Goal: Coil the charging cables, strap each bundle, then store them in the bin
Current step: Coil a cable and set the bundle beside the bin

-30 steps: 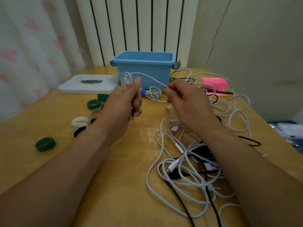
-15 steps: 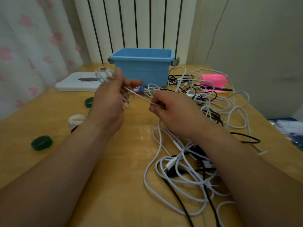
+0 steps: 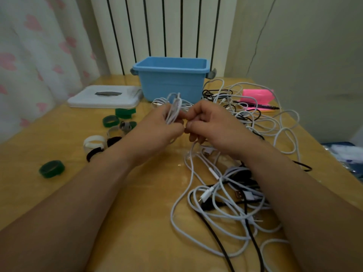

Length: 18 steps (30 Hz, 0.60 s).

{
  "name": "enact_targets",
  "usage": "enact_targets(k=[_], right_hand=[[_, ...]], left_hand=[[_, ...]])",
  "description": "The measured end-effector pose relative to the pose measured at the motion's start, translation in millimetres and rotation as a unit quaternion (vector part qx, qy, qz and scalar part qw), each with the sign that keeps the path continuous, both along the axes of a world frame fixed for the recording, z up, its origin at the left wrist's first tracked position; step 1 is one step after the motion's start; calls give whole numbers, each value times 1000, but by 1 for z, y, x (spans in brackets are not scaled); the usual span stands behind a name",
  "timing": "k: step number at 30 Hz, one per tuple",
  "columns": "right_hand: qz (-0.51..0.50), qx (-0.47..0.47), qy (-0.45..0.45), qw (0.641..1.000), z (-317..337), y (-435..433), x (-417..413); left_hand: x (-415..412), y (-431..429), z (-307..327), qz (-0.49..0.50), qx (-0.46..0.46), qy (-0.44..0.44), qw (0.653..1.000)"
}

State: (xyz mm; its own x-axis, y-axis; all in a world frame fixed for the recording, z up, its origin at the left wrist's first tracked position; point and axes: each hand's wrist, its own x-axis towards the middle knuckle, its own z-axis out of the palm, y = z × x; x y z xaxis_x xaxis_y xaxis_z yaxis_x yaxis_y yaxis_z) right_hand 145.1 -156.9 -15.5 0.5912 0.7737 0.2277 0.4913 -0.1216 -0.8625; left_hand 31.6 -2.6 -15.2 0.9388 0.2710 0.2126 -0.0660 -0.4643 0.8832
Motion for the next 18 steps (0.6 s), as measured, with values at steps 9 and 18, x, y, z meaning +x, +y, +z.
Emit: enact_targets(k=[9,18], right_hand=[[27,58,65,996,-2,1,-1],[-93,-18,-126,987,-3,6,-24]], left_hand=[[3,-2,-10,-48,211,-4,976],[2,-6,-9,-14,253,-8,967]])
